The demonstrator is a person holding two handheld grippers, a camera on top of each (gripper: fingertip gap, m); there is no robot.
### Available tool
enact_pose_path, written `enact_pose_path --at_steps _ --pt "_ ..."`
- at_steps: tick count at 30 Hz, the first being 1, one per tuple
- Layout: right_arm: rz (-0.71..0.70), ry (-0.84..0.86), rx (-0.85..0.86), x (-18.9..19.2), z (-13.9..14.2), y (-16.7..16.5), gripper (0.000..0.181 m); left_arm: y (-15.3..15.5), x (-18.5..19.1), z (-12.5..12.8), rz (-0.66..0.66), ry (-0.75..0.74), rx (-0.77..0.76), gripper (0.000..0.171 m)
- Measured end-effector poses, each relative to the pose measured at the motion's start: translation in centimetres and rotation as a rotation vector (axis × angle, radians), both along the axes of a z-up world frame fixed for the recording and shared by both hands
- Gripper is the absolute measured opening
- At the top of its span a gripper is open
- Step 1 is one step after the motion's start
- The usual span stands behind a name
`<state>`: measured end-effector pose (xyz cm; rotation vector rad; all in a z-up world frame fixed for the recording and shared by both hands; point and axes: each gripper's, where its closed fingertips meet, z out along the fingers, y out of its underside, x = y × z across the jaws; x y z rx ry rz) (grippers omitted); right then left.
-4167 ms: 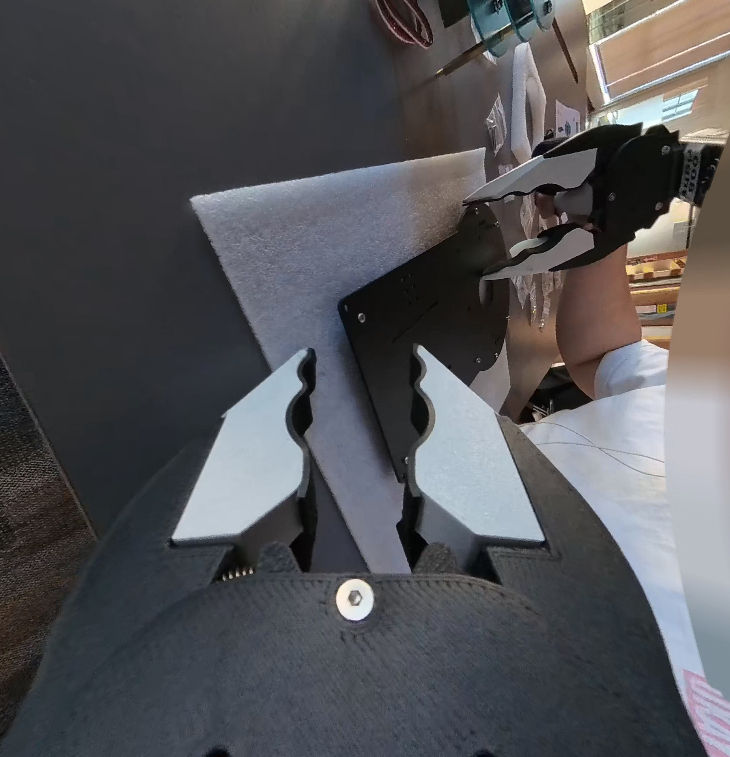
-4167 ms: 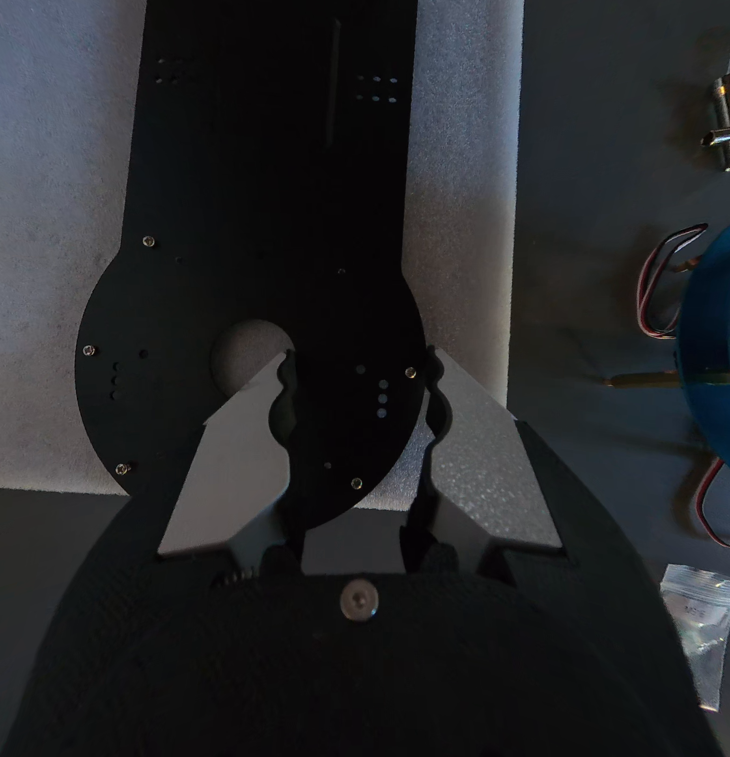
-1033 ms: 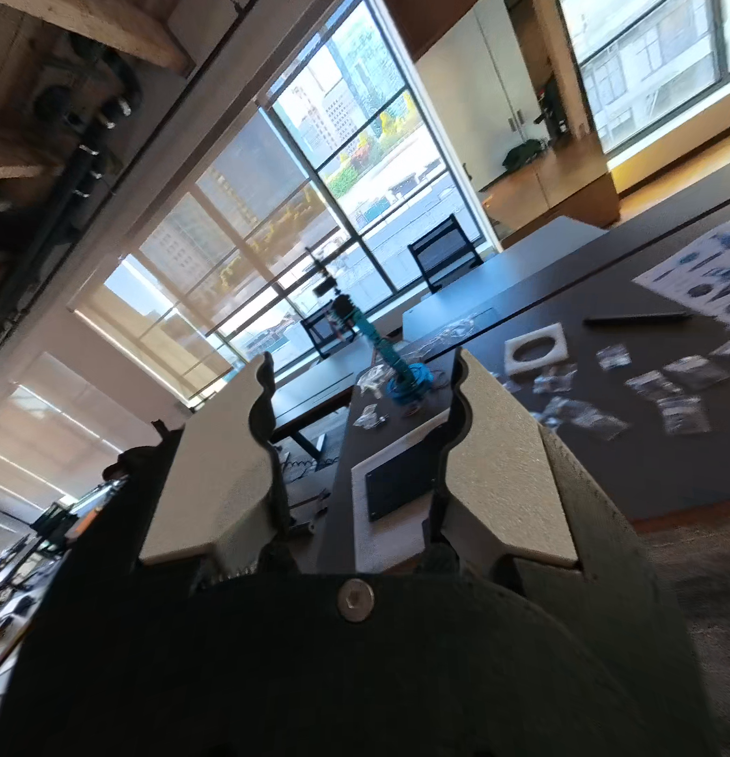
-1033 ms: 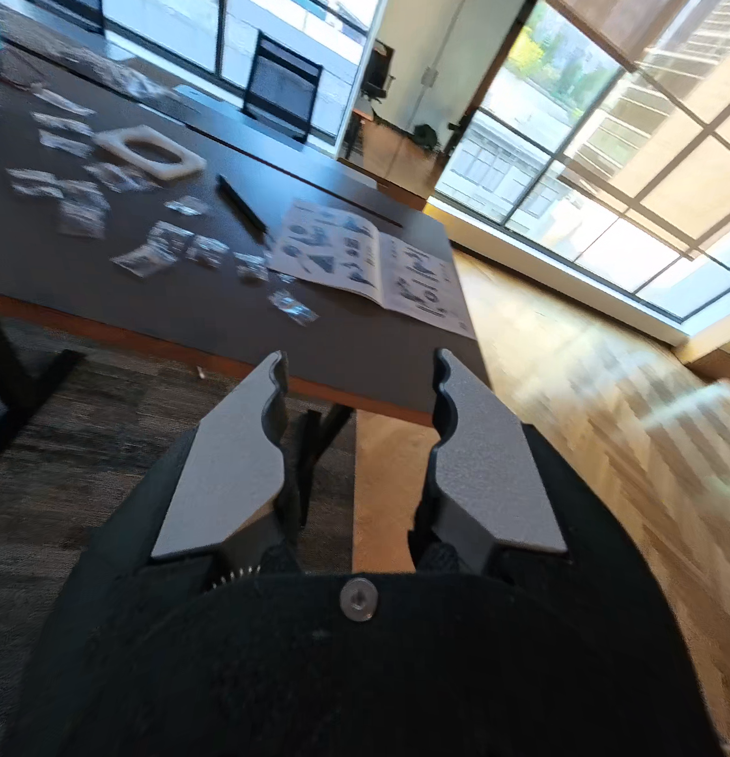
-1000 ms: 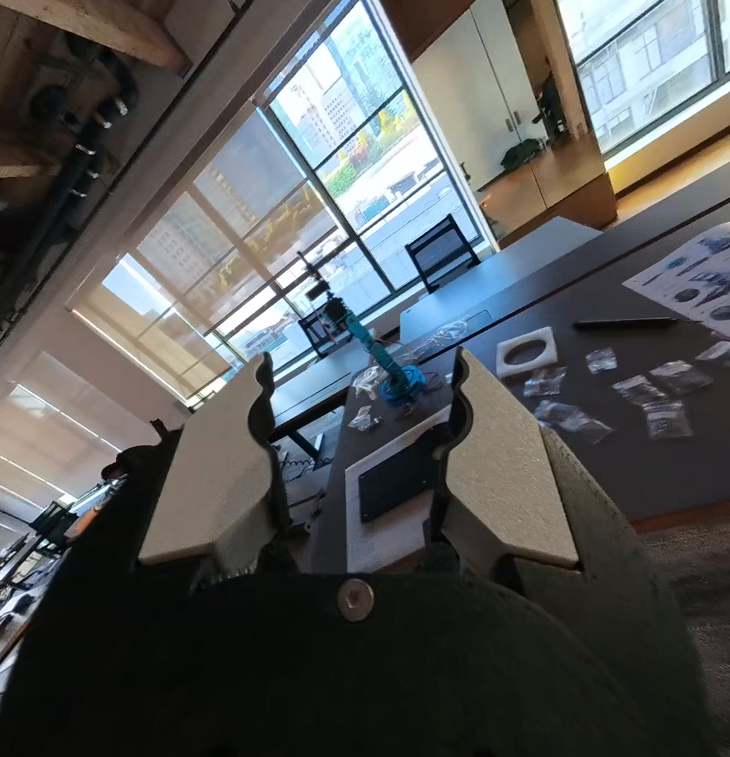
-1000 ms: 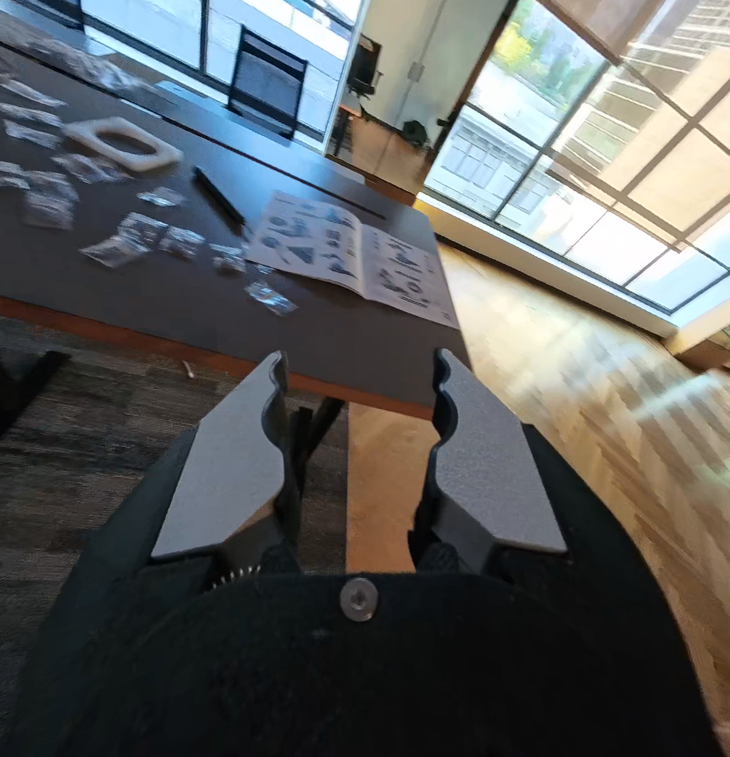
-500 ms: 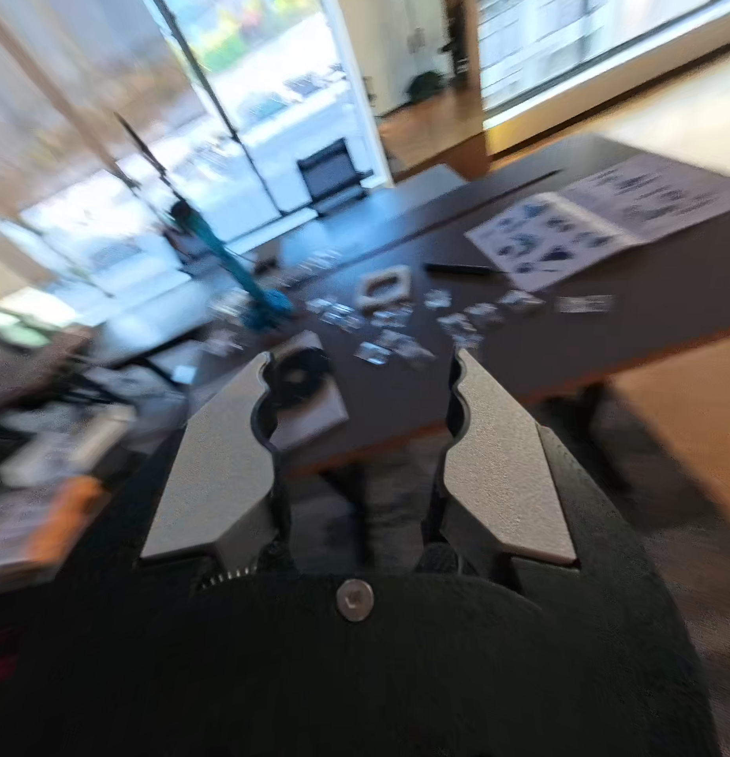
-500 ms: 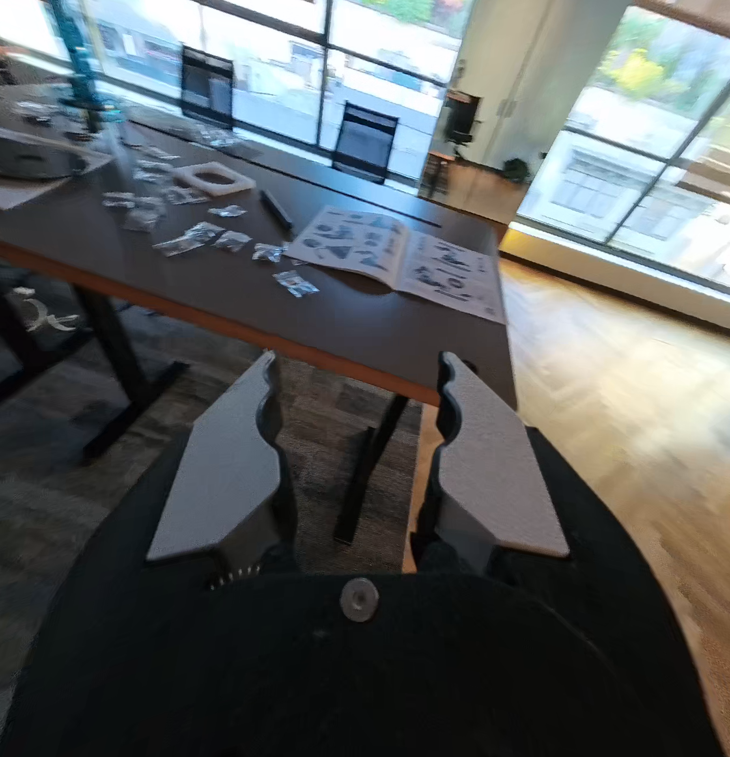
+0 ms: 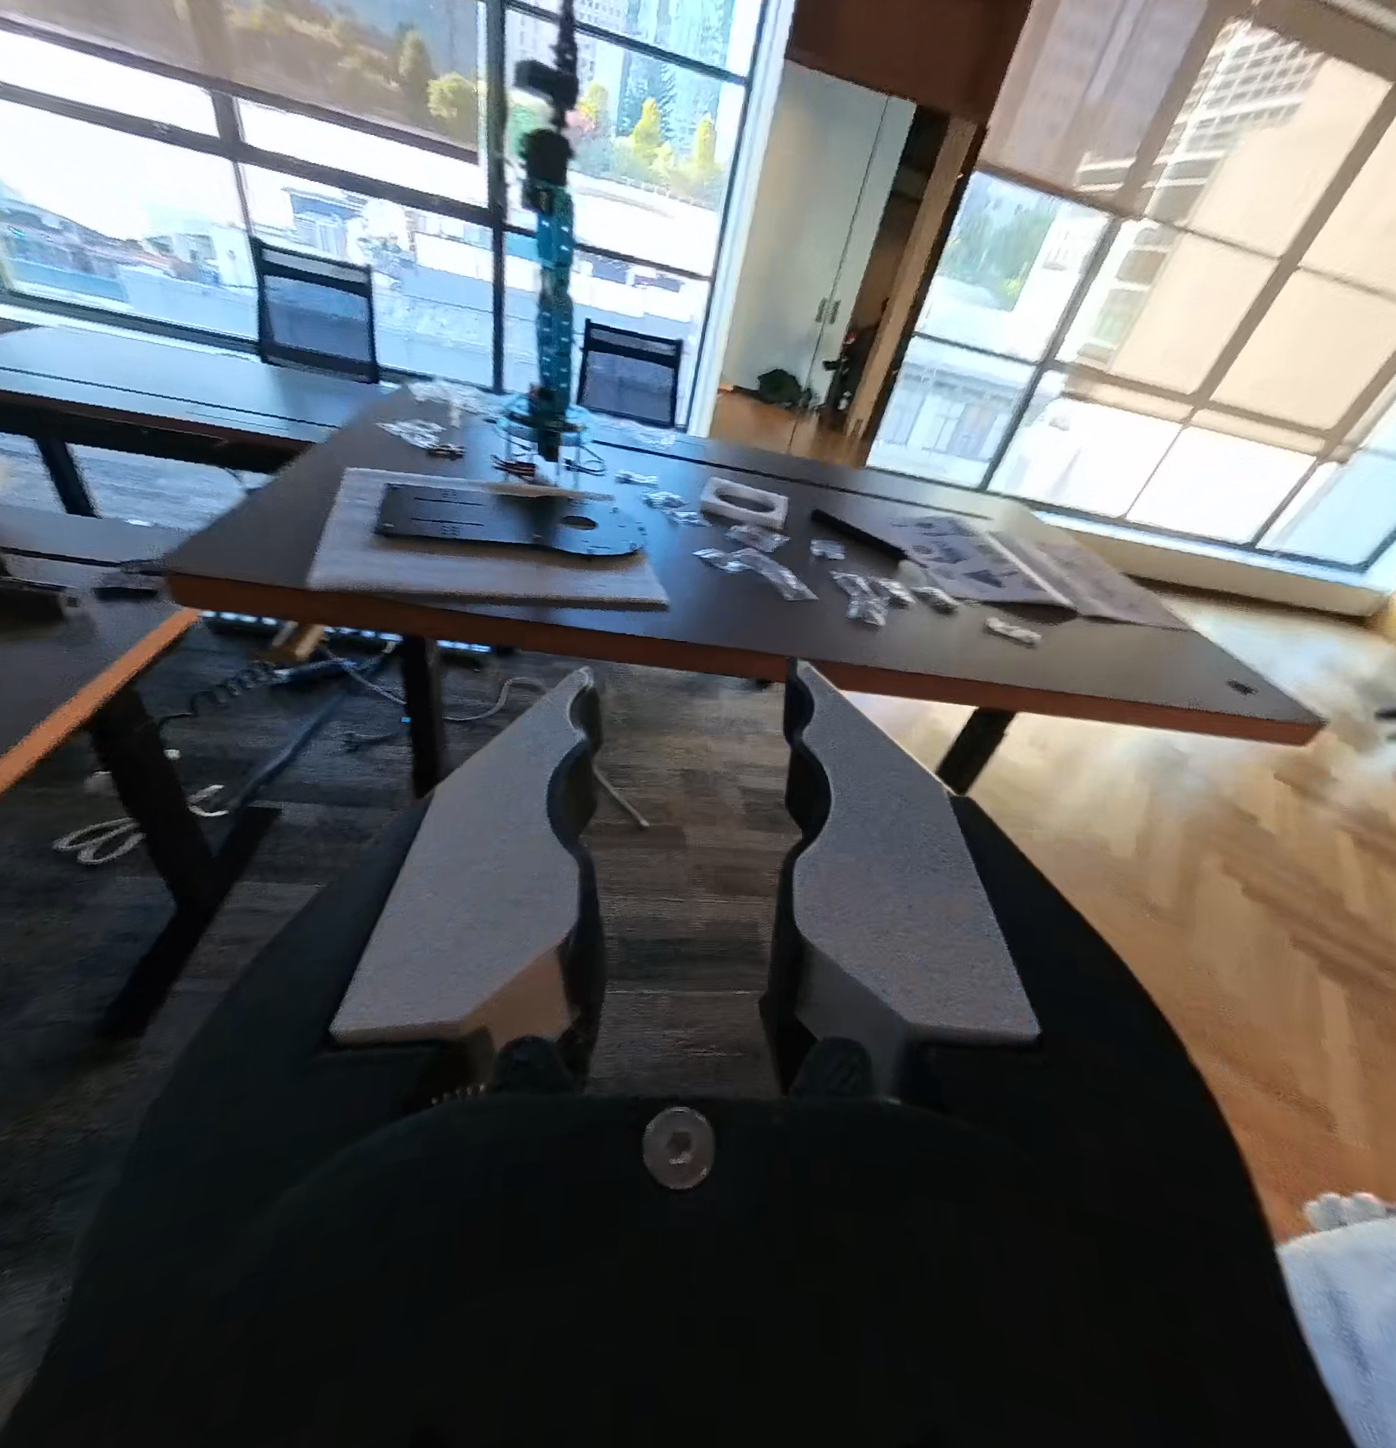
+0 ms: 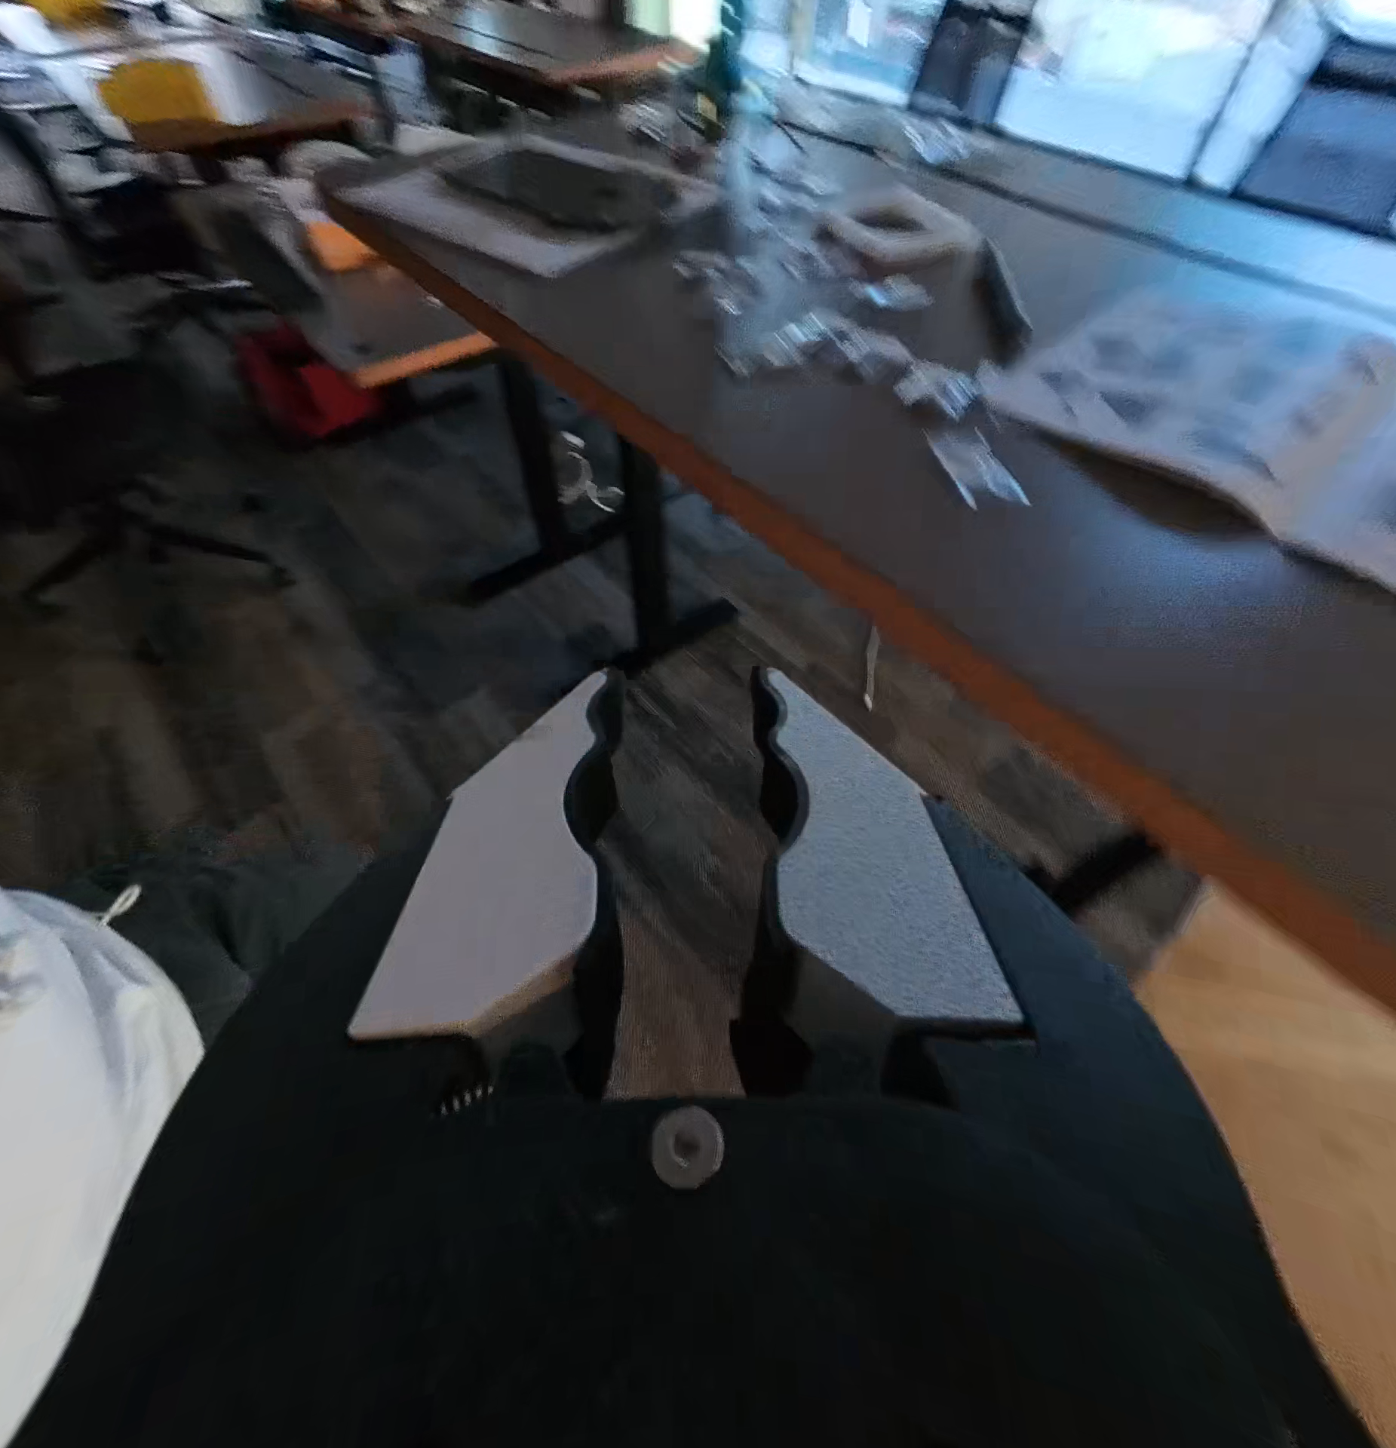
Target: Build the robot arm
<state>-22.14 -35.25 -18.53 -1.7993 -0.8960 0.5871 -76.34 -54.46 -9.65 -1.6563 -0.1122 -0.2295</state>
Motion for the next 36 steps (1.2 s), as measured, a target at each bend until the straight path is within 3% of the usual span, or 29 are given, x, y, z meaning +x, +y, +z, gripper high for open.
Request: enact_pose_path --at_steps 5,8,12,18,22,26,31,36 --pt "0.238 -0.079 0.052 -16.0 2.9 8.2 0.028 -1.9 -4.3 0.8 0.042 0.074 -0.041 0.034" --pt "0.309 -0.212 0.084 -23.4 3.9 13.1 0.028 -3.6 -8.1 0.3 0.096 0.129 -0.084 0.032" --pt "0.344 -0.431 0.158 -29.7 4.5 20.3 0.031 -5.0 -13.3 0.1 0.160 0.144 -0.109 0.030" --pt "0.418 -0.621 0.223 -36.2 3.4 32.6 0.017 -5.9 -18.6 0.9 0.270 0.136 -0.103 0.029" --pt "0.446 -0.711 0.186 -38.2 -0.4 41.6 0.014 -2.0 -20.2 1.6 0.274 0.061 -0.050 0.027" --pt "0.490 -0.702 0.141 -39.9 -4.8 48.8 0.013 4.0 -18.8 3.6 0.237 0.047 -0.004 0.025" --pt "0.583 -0.641 0.035 -41.3 -9.1 53.4 0.013 10.9 -17.5 6.5 0.210 0.009 0.041 0.026" --pt "0.666 -0.554 -0.078 -42.4 -10.8 54.5 0.017 16.2 -16.3 6.7 0.180 0.007 0.043 0.026"
